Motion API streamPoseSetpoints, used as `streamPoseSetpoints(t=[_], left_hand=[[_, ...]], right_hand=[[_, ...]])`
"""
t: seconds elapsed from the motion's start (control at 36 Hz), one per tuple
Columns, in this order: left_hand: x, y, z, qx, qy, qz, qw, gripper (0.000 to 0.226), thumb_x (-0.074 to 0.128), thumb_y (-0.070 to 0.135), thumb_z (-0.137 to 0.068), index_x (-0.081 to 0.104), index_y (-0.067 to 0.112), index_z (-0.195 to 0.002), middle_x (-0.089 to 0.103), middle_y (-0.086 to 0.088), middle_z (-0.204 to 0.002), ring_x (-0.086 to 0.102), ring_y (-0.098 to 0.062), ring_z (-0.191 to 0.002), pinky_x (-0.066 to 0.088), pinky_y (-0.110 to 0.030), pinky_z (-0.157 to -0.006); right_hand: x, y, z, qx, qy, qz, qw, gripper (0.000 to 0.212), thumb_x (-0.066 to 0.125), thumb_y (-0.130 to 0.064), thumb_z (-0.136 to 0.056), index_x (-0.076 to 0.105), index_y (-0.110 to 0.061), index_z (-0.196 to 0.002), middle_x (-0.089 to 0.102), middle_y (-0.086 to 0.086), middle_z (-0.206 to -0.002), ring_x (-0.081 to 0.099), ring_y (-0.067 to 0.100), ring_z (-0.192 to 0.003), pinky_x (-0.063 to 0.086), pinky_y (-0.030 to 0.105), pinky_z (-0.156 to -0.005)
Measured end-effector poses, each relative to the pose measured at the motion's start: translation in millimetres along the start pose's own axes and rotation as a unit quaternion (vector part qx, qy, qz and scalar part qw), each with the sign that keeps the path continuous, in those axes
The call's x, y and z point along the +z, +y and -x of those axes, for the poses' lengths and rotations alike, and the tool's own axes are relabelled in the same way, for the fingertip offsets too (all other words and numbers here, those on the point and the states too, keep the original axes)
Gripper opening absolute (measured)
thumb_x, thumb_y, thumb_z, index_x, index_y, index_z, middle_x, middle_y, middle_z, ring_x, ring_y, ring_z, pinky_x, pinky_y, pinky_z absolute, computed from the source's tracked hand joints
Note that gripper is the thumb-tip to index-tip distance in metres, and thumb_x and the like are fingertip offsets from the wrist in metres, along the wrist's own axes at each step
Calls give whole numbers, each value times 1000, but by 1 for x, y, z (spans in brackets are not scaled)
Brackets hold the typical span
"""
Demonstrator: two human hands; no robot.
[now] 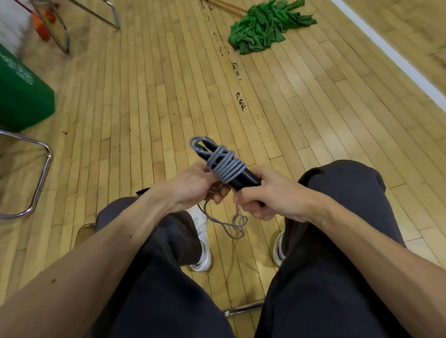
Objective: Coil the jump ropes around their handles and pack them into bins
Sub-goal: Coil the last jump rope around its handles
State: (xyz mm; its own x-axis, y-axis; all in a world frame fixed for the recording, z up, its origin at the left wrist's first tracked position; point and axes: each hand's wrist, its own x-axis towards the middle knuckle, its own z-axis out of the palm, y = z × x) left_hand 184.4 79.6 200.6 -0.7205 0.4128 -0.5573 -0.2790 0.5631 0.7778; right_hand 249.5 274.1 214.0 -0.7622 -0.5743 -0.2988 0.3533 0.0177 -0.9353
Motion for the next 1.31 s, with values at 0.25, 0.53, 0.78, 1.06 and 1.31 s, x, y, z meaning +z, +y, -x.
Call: streamPoseSetpoints(t=[0.25, 0.53, 0.78, 1.06, 1.31], left_hand=[[19, 15, 26, 58, 38, 60, 996, 38, 38, 22, -109, 62, 6, -84, 57, -5, -58, 52, -16, -51, 47, -25, -53], [26, 13, 37, 48, 19, 56, 997, 32, 47, 24, -106, 65, -2, -100, 70, -13, -74, 69, -23, -65, 56, -31, -66], [23, 1, 48, 4, 28, -123, 992, 26, 58, 36, -100, 67, 13, -93, 69, 0, -67, 67, -13, -60, 53, -28, -65], [21, 30, 61, 123, 150, -580, 791, 28, 42, 37, -106, 56, 17, -120, 52, 2, -80, 55, -21, -74, 44, -32, -63], [19, 46, 67, 172, 107, -654, 729, 18, 41, 32, -108, 46, 17, -116, 55, 1, -82, 55, -21, -70, 44, -32, -59]], right_hand=[[-5, 3, -8, -10, 99, -11, 995, 11, 62, -7, -97, 54, -9, -90, 42, 2, -60, 32, 12, -46, 23, 25, -42], [-6, 7, -10, 9, 148, 12, 989, 11, 66, -6, -92, 56, -6, -97, 44, 1, -61, 34, 11, -47, 26, 24, -42], [-17, 9, -18, 55, 249, -11, 967, 11, 62, -4, -94, 55, -6, -102, 47, 2, -65, 38, 7, -43, 30, 21, -40], [-16, 14, -22, 111, 296, 79, 946, 20, 68, -16, -94, 61, -10, -112, 63, 5, -76, 50, 11, -57, 41, 21, -46], [-11, 16, -21, 197, 209, 138, 948, 26, 69, -14, -92, 58, -9, -115, 64, 3, -69, 47, 8, -47, 37, 19, -42]])
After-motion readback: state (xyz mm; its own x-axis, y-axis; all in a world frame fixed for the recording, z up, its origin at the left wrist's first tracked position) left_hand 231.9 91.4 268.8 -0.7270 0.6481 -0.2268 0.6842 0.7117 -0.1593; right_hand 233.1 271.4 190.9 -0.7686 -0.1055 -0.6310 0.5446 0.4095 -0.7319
